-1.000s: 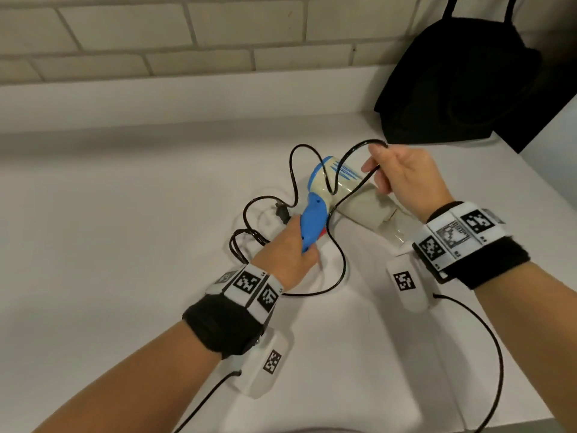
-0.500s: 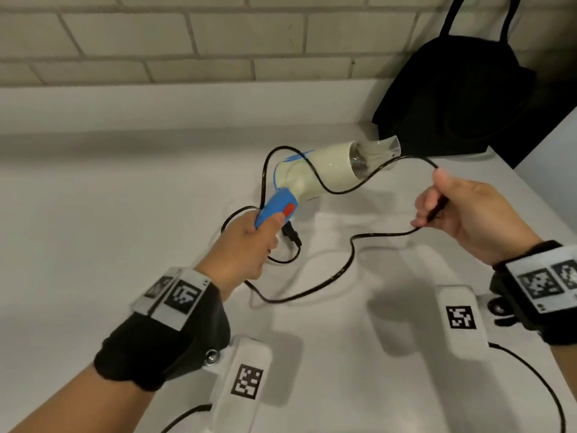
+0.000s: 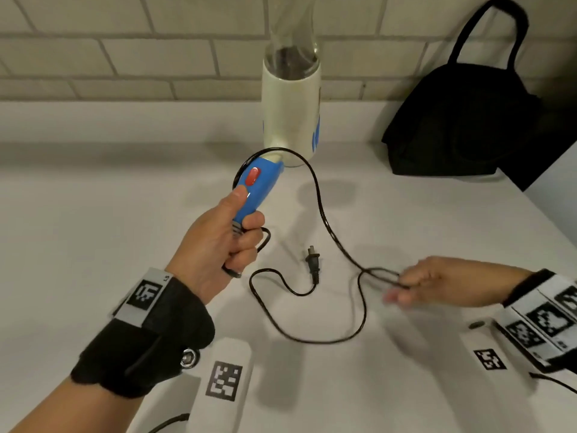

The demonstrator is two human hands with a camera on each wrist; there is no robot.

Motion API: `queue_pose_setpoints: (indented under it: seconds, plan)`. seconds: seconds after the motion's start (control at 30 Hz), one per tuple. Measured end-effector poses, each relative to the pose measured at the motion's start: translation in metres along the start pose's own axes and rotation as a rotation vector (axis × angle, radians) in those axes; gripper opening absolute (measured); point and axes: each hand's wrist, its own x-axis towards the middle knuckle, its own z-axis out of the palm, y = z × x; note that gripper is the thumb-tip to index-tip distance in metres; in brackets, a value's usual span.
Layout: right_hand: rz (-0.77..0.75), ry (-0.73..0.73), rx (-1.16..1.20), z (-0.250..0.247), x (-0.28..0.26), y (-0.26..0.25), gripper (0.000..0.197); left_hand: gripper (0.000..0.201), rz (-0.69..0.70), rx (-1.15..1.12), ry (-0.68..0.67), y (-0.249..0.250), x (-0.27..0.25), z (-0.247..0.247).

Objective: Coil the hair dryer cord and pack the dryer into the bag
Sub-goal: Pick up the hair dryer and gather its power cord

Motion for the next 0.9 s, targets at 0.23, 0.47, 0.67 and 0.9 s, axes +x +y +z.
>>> queue_pose_setpoints:
  seconds: [0.23, 0.47, 0.67, 0.9]
  plan:
    - [-0.444, 0.568, 0.695, -0.038, -0.006, -0.019, 0.070, 0.021, 0.010, 0.172, -0.071, -0.005, -0.006, -0.002]
    - [-0.606, 0.864, 0.605, -0.044, 0.036, -0.082, 0.070, 0.016, 0.073, 0.399, -0.160, -0.026, -0.006, 0.014]
    - [-0.672, 1.006, 0.700, -0.045, 0.055, -0.088, 0.041, 0.013, 0.188, 0.668, -0.173, -0.032, -0.001, 0.011]
    - [-0.621, 0.931, 0.816, -0.055, 0.054, -0.073, 0.041, 0.034, 0.424, 0.994, 0.028, 0.034, -0.024, -0.005]
